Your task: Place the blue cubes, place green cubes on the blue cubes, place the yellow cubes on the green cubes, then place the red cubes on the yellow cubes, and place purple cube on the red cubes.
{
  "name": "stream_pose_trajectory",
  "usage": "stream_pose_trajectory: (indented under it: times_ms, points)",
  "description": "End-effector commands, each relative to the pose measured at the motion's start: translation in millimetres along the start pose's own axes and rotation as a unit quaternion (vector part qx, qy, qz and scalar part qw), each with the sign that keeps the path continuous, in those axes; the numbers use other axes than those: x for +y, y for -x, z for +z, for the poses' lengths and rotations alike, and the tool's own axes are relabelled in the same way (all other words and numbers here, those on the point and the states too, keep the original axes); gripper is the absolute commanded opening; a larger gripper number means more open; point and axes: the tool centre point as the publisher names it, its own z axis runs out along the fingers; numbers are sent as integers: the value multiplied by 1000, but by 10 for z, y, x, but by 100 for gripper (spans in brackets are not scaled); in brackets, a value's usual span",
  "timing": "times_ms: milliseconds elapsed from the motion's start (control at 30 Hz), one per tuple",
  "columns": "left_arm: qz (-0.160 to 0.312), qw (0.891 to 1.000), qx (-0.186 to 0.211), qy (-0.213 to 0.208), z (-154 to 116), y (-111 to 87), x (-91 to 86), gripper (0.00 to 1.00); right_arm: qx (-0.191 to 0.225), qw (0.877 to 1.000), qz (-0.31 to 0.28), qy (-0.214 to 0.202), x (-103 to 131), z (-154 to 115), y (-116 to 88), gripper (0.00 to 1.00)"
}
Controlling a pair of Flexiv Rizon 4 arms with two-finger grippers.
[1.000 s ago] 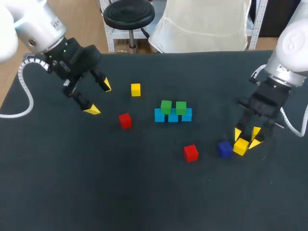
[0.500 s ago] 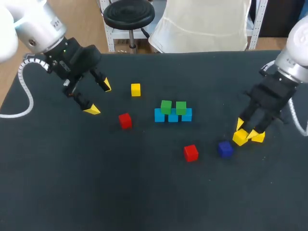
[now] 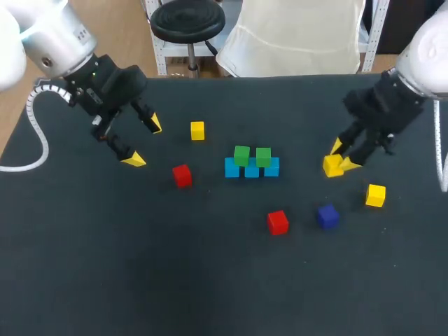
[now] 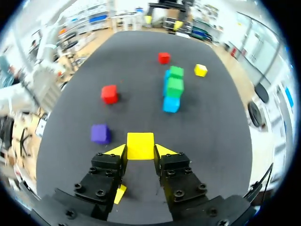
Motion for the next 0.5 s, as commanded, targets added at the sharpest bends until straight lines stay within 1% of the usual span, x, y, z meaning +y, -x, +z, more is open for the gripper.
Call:
stream_pose_trajectory:
  times_ms: [33,100,167,200,233,367,500]
  points:
    - [1,1000,0,0,1,-9,1,100,30,988,103,-111,5,19,204,0]
    - [1,1000,0,0,1,-9,1,100,29,988,104,-114,-63,12,316,0]
    - [1,1000,0,0,1,-9,1,100,30,984,112,-132,-141,-21,429,0]
    - [1,1000,0,0,1,-9,1,100,32,984,111,-134,-174,-37,488,0]
    - [1,1000,0,0,1,-9,1,100,25,984,114,-136,-204,-48,536,0]
    - [1,1000,0,0,1,-9,1,100,19,984,123,-127,-309,-61,713,0]
    - [1,1000,0,0,1,-9,1,100,15,984,126,-125,-340,-67,842,0]
